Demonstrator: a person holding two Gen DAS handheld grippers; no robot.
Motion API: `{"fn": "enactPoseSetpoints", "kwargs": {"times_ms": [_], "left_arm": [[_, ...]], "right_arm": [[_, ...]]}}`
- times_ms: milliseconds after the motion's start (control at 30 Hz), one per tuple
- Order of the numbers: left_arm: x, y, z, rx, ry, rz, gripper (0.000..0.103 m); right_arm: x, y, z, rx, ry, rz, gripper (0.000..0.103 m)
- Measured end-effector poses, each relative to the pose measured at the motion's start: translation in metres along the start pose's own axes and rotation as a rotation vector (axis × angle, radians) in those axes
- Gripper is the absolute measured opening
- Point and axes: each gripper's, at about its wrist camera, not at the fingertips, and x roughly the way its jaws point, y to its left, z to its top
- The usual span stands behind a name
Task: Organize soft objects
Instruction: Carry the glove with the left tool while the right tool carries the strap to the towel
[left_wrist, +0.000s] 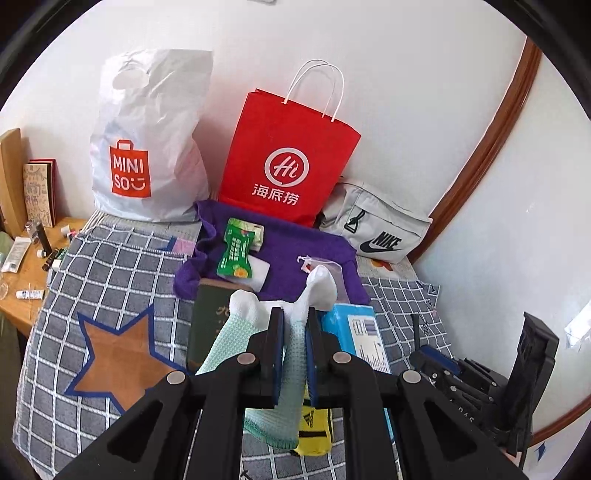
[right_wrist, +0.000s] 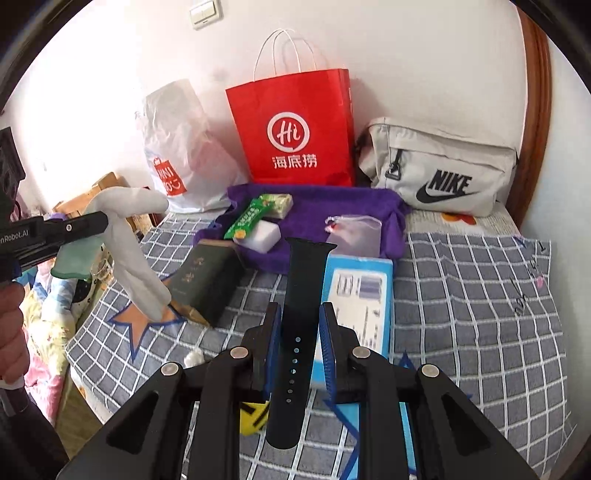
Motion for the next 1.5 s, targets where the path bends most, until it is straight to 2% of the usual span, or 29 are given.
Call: {"fn": "enactPoseSetpoints", "kwargs": {"times_ms": [300,767,900,1300,1500], "left_arm": [[0.021,0.002,0.03,-0.006,-0.009,0.007,0.01],[0.069,0.003,0.073,0.004,0.016,-0.003,0.01],[0.079,0.001,0.078,0.039,-0.004,0.041,0.01],[0.13,0.017,0.097,-0.006,0.075,-0.054,0.01],[0.154,0.018,0.101,-0.012,0.096,-0.055,0.01]], "right_arm": [[0.017,-0.001,0.043,-0.022,-0.04,0.02,0.021],[0.08,-0.023,0.092,0.019,-0.046,0.033,0.021],[0.099,-0.033,0.103,0.041,-0.039,0.027,0.021],[0.155,-0.043,0.127,0.006,0.018,0.023,0.021],[0.176,-0.053,0.127,0.007,0.047,0.027,0.021]]}}
